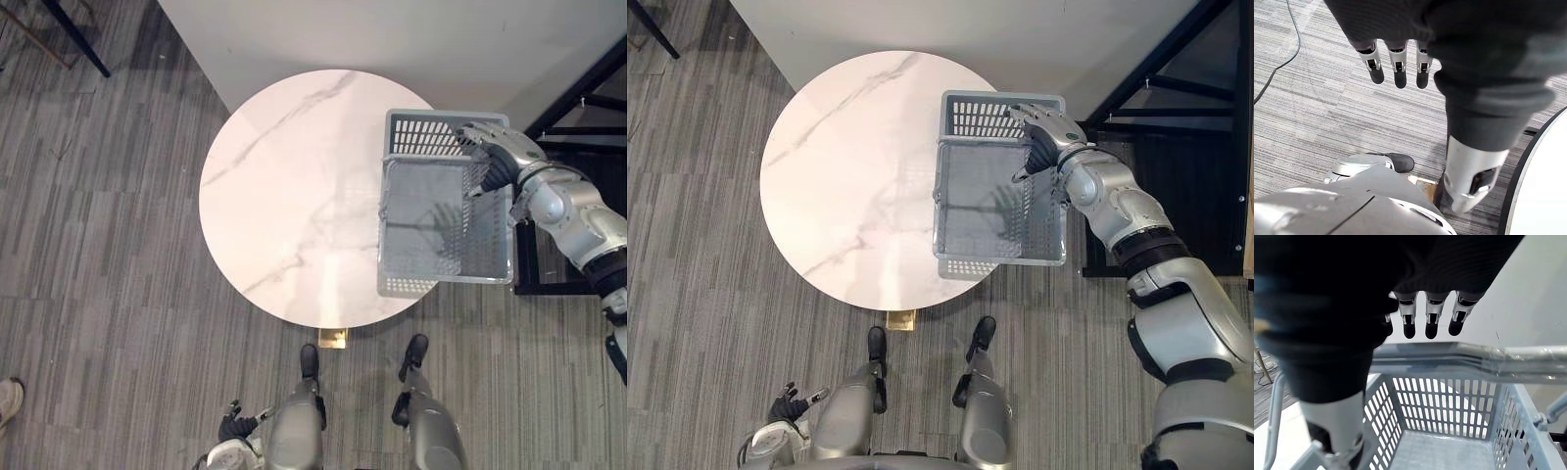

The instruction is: Pick vegetable in the basket

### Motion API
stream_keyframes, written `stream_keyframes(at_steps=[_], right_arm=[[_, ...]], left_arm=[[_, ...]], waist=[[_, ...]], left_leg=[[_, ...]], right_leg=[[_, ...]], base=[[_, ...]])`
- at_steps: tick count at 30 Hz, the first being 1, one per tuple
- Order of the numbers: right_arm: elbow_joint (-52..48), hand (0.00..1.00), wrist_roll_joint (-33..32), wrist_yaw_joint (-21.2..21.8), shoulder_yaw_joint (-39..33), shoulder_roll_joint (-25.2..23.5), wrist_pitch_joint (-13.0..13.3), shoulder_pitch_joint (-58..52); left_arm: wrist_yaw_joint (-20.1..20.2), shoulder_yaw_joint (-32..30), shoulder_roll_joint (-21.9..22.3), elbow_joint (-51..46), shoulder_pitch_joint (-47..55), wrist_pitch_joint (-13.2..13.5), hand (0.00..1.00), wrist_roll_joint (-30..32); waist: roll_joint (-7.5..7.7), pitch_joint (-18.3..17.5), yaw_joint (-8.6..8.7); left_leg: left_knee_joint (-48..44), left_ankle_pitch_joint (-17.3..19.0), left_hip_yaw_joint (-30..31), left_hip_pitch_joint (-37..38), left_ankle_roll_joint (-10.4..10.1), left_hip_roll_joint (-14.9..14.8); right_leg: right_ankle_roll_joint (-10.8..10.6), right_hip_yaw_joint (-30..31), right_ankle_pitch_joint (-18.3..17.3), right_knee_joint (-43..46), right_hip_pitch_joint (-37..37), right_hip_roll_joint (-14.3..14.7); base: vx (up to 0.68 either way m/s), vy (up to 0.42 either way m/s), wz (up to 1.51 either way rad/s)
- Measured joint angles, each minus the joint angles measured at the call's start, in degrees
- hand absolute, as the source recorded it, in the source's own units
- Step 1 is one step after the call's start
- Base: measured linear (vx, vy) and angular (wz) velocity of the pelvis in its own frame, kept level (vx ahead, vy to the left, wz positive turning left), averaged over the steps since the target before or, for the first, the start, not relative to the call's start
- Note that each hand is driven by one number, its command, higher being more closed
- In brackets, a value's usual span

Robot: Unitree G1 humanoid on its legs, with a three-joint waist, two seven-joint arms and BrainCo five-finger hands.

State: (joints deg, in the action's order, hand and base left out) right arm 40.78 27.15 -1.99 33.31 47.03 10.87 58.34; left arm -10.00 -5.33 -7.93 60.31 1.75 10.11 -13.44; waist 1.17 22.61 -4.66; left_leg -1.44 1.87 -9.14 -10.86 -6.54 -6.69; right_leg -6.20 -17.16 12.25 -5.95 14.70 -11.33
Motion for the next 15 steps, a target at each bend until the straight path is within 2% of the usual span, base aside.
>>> stream_keyframes(at_steps=[4, 15], right_arm=[[2.2, 0.0, 1.7, -0.1, 0.0, -1.0, -0.3, 0.0], [5.4, 0.0, 2.2, -0.3, -0.3, -3.7, -0.7, 2.2]], left_arm=[[-0.5, 0.7, 0.0, 0.0, -0.3, 0.0, 0.0, 0.0], [-0.9, 1.4, 0.0, 0.0, -0.3, 0.6, 0.0, 0.0]], waist=[[-0.5, 0.3, -0.03], [-0.63, 0.4, -0.32]], left_leg=[[-0.1, 0.0, 0.0, 0.1, 0.0, 0.0], [-0.2, 0.0, 0.1, 0.0, 0.0, 0.0]], right_leg=[[0.0, 0.3, 0.0, 0.0, 0.0, 0.0], [0.1, 0.3, 0.1, 0.0, 0.0, 0.1]], base=[[0.01, 0.004, -0.02], [0.0, 0.0, 0.0]])
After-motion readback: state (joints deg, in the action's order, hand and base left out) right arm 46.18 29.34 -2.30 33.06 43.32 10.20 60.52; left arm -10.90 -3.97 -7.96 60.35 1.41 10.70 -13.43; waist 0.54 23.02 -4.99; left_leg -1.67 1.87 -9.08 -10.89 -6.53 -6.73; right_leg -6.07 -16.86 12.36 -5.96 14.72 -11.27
